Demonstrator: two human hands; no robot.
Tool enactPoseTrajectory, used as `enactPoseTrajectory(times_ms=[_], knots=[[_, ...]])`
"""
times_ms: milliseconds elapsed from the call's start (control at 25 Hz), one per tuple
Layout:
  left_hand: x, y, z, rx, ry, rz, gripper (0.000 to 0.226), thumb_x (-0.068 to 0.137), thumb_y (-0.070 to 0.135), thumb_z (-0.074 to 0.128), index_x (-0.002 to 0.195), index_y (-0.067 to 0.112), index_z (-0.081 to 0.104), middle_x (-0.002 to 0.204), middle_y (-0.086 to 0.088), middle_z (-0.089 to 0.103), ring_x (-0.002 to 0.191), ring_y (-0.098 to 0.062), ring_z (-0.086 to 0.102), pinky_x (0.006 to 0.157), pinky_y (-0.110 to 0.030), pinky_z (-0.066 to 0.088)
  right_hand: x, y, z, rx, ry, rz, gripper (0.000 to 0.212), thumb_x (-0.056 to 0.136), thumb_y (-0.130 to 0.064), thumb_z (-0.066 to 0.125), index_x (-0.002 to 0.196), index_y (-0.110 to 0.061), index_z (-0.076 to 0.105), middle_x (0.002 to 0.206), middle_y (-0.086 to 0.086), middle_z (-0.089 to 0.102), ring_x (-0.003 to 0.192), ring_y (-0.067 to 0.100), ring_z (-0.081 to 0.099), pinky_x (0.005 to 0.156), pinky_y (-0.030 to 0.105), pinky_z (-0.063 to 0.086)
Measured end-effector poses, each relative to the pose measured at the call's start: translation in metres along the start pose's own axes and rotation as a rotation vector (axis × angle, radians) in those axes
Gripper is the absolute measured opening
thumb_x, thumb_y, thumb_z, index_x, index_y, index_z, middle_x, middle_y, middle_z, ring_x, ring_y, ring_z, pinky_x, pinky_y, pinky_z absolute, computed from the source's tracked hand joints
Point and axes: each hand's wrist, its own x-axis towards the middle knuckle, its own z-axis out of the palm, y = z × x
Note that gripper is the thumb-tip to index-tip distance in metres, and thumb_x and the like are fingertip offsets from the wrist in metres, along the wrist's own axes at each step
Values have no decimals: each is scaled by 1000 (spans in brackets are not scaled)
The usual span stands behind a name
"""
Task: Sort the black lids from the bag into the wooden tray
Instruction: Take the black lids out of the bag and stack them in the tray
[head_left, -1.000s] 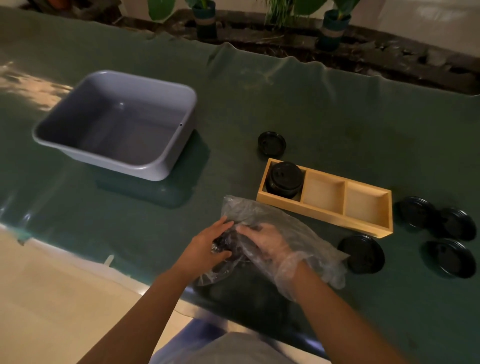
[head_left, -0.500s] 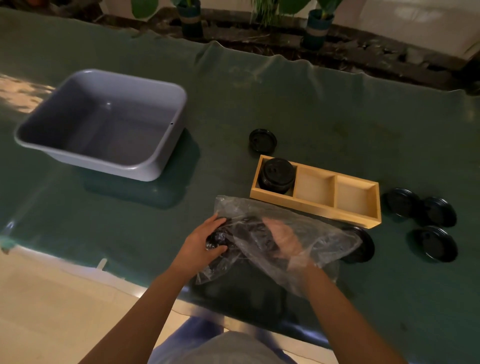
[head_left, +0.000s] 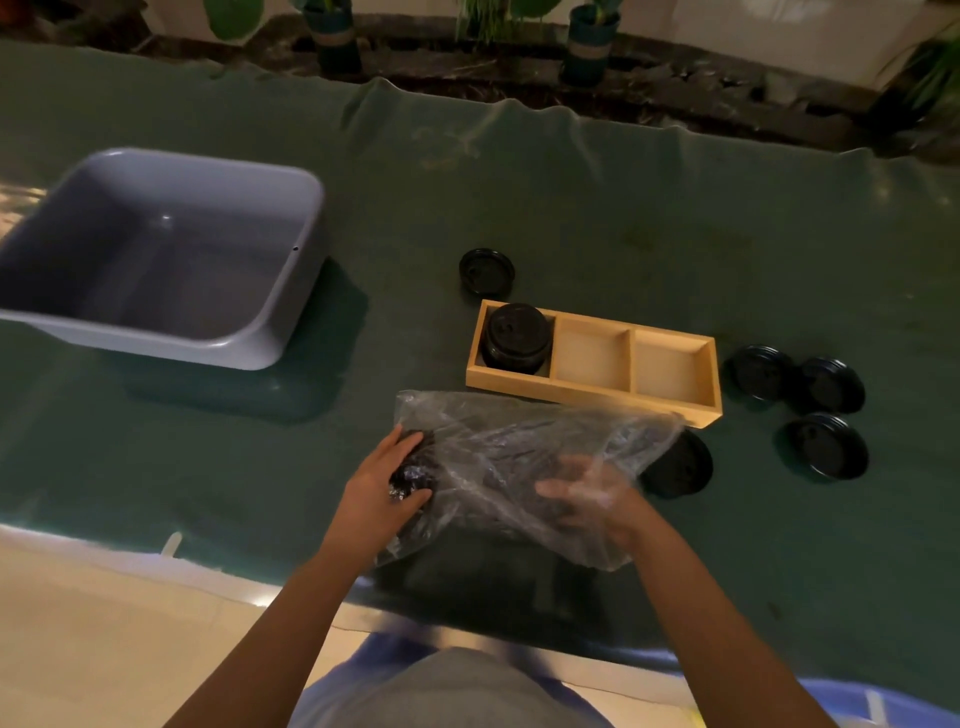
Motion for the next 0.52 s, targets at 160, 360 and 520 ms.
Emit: enactPoseTrajectory(times_ms=[160, 360, 520], knots=[[2, 6, 5, 38, 45, -10, 69, 73, 14, 75, 134, 24, 44, 149, -3, 37, 132, -22, 40, 110, -32, 27, -19, -1, -45, 176, 92, -206, 27, 74, 0, 69, 95, -16, 65, 94, 8, 70, 78, 17, 70, 61, 29, 58], [2, 12, 7, 45, 95, -39, 67, 71, 9, 76, 132, 18, 48, 145, -9, 42, 127, -29, 46, 106, -33, 30, -38, -30, -121, 429, 147, -312, 37, 73, -6, 65, 108, -13, 56, 93, 5, 70, 84, 21, 67, 63, 34, 60], [0, 16, 7, 41, 91, -45, 69, 70, 7, 76, 132, 18, 48, 145, -10, 42, 127, -30, 46, 107, -38, 32, -50, -69, -153, 501, 132, -419, 12, 77, -10, 62, 86, -17, 65, 81, 1, 73, 76, 17, 70, 67, 41, 60]])
